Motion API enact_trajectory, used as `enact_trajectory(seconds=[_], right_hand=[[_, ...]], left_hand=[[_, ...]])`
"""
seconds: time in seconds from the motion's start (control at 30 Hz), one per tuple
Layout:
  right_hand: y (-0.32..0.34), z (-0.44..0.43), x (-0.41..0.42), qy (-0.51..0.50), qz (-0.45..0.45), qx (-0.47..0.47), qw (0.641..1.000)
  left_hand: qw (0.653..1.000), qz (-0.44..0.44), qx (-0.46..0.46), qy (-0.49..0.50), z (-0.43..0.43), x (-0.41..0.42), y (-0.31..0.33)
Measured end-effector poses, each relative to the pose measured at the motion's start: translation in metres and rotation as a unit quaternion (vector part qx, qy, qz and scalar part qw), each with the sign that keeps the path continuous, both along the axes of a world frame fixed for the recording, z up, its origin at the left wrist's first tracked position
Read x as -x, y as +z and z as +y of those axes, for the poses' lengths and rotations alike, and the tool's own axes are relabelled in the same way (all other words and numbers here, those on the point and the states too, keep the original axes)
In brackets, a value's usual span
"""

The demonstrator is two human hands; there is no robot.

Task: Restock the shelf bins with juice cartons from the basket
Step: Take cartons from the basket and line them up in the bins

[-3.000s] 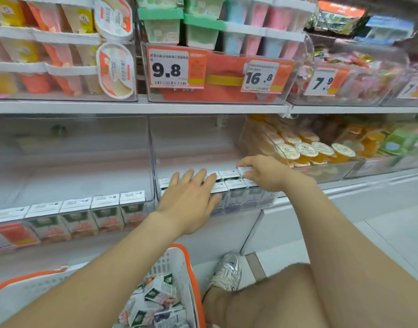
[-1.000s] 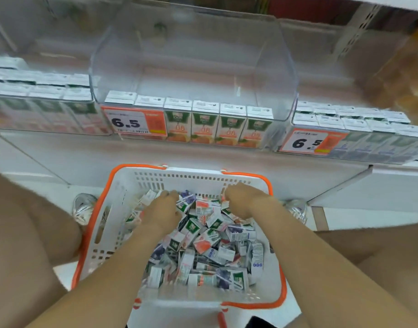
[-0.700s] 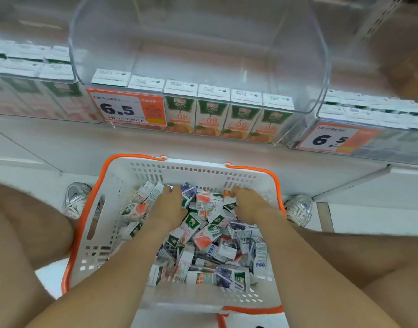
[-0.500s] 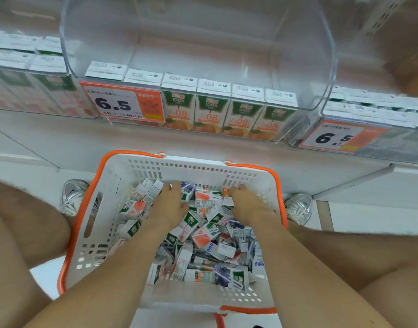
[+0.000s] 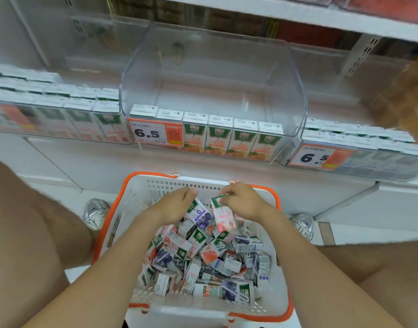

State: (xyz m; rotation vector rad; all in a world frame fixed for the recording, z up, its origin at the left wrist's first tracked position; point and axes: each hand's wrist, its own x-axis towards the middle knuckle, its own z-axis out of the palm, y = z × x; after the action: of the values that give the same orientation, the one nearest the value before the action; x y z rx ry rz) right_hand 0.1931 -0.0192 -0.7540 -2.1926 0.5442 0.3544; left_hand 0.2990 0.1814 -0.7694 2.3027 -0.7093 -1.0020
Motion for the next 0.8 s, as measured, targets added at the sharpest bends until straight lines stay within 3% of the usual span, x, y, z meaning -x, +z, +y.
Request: enact_trajectory(seconds=[0.2, 0.5, 0.7, 0.8], right_hand=[[0.068, 0.037, 0.003, -0.013, -0.118, 0.024, 0.993], [0.158, 0.101, -0.02, -0.083, -0.313, 0.03, 0.946], [0.194, 0.138, -0.064, -0.059, -0.431, 0.05, 0.899], [0.209, 0.16, -0.097, -0.032, -0.492, 0.07, 0.867]], left_hand=[[0.997, -0.063, 0.024, -0.049, 0.012, -0.009, 0.073], [0.974, -0.194, -0.07, -0.097, 0.063, -0.056, 0.181], [0.953, -0.301, 0.045, 0.009, 0.116, -0.099, 0.234], [0.921, -0.362, 0.124, 0.067, 0.14, -0.116, 0.247]])
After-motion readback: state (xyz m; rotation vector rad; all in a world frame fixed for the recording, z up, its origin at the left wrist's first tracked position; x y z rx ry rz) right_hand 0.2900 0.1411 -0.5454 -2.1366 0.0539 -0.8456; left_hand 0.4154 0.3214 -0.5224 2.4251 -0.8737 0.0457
